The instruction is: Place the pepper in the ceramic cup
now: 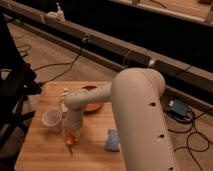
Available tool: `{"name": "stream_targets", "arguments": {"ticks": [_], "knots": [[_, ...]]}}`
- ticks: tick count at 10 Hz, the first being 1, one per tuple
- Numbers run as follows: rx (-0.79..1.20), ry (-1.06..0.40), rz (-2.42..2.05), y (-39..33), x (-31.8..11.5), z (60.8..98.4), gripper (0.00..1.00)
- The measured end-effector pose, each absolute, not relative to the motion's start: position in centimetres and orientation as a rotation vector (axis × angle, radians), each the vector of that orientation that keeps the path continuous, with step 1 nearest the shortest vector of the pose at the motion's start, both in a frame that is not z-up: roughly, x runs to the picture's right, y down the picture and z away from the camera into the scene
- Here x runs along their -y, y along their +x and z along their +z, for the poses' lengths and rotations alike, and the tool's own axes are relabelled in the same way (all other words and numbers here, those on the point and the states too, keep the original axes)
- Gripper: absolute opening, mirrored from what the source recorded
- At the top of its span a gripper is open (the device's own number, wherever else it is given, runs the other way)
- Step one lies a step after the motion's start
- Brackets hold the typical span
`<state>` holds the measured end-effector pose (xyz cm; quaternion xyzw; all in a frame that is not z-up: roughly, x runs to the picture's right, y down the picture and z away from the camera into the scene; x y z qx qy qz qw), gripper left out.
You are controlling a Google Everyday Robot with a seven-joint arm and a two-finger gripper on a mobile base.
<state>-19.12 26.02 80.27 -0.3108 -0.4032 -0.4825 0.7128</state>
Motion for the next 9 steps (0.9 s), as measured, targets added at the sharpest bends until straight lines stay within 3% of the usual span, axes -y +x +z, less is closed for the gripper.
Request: {"name": "stream_targets", "arguments": {"ticks": [1,2,4,9], "knots": [[0.895,-0.663,-1.078,-19.4,-25.3,79.8,0.07],[0.893,-0.644,-1.084,-19.5,-24.7,79.4,0.02],[0.865,-0.582,-1.083,-19.5,-22.1,78.4,0.00],[0.787,-0.322,-1.040,-19.2,-10.9,75.4,0.00]]}}
